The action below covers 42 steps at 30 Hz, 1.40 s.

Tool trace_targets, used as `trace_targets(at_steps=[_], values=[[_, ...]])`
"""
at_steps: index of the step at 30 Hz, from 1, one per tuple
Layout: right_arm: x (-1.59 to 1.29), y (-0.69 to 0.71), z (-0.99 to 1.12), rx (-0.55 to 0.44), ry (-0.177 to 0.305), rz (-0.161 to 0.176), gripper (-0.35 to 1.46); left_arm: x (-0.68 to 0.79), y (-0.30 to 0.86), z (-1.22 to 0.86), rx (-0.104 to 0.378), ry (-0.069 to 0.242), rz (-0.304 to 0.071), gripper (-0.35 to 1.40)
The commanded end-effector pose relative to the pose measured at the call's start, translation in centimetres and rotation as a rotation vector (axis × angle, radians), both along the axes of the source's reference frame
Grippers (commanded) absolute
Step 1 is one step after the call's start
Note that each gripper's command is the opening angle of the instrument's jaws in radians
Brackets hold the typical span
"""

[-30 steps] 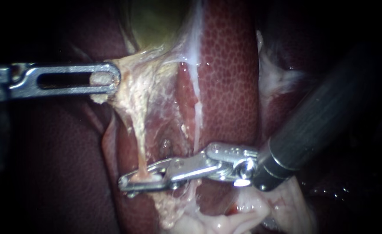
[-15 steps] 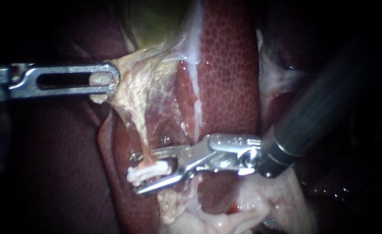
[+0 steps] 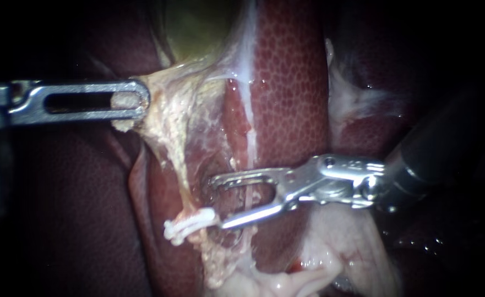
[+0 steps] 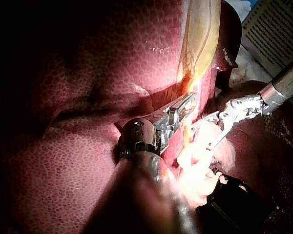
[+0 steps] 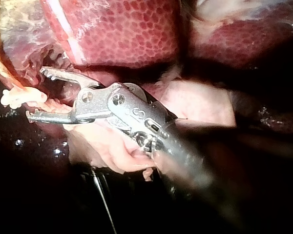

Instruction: Going back second clip left tube

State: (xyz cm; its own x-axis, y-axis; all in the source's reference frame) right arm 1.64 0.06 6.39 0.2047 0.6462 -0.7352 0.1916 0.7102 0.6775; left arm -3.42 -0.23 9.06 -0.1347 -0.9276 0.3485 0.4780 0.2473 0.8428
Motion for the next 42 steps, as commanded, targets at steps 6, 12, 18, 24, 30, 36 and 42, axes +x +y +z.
trace_targets(at_steps=[6, 12, 18, 24, 30, 36, 42], values=[[-0.4, 0.23, -0.33, -0.04, -0.006, 0.022, 0.6, 0.0, 0.01, 0.01, 0.0, -0.001, 0.001, -0.35], [-0.63, 0.4, -0.66, -0.069, -0.007, 0.031, 0.6, 0.0, 0.01, 0.02, 0.0, 0.0, 0.001, -0.35], [-0.8, 0.51, -0.89, -0.091, -0.017, 0.03, 0.6, -0.01, 0.01, 0.03, -0.001, 0.0, 0.001, -0.35], [-0.83, 0.52, -0.96, -0.1, -0.023, 0.034, 0.6, -0.02, 0.01, 0.06, -0.002, 0.0, 0.0, -0.35], [-0.83, 0.51, -0.96, -0.1, -0.023, 0.034, 0.6, -0.07, -0.01, 0.19, -0.005, 0.007, 0.002, -0.35], [-0.82, 0.49, -0.95, -0.102, -0.022, 0.034, 0.6, -0.19, -0.08, 0.5, 0.001, 0.038, 0.025, -0.35], [-0.81, 0.47, -0.94, -0.104, -0.022, 0.035, 0.6, -0.4, -0.16, 0.8, 0.004, 0.058, 0.058, -0.35]])
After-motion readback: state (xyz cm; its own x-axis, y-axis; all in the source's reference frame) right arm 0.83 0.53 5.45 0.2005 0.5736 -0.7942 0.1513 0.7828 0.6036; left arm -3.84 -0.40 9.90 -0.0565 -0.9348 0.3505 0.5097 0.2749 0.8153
